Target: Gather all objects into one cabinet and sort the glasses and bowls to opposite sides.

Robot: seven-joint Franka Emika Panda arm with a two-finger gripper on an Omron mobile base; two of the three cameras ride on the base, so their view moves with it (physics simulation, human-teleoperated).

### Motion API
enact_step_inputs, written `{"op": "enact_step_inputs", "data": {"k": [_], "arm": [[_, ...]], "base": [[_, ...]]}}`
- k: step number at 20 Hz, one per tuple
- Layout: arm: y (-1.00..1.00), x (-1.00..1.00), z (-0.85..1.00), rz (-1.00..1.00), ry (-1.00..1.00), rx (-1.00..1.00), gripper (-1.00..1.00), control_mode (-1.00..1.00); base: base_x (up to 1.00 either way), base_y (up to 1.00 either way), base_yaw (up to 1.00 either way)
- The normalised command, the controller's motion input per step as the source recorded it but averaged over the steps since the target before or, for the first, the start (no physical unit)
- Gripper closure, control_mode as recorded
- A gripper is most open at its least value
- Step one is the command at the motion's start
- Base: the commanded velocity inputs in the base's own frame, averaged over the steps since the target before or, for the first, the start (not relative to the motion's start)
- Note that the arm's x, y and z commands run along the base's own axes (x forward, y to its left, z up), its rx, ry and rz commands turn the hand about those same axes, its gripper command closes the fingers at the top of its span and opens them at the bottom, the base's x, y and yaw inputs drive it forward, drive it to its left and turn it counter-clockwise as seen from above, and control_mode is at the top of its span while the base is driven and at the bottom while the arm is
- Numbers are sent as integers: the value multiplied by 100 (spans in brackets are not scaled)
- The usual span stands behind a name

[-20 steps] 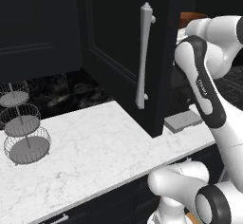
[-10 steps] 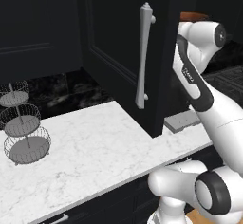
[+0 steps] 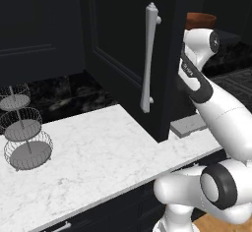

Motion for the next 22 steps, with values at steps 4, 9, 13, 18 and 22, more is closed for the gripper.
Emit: {"op": "enact_step_inputs", "data": {"k": [4, 9, 13, 18, 22], "arm": [[18, 63, -35, 0, 0, -1, 100, -100], [14, 65, -36, 0, 0, -2, 100, -100], [15, 62, -14, 0, 0, -1, 100, -100], [11, 40, 0, 0, 7, 0, 100, -100], [10, 10, 0, 0, 6, -1, -100, -100]], "base": [[0, 0, 0], [0, 0, 0], [0, 0, 0], [0, 0, 0], [0, 0, 0]]}}
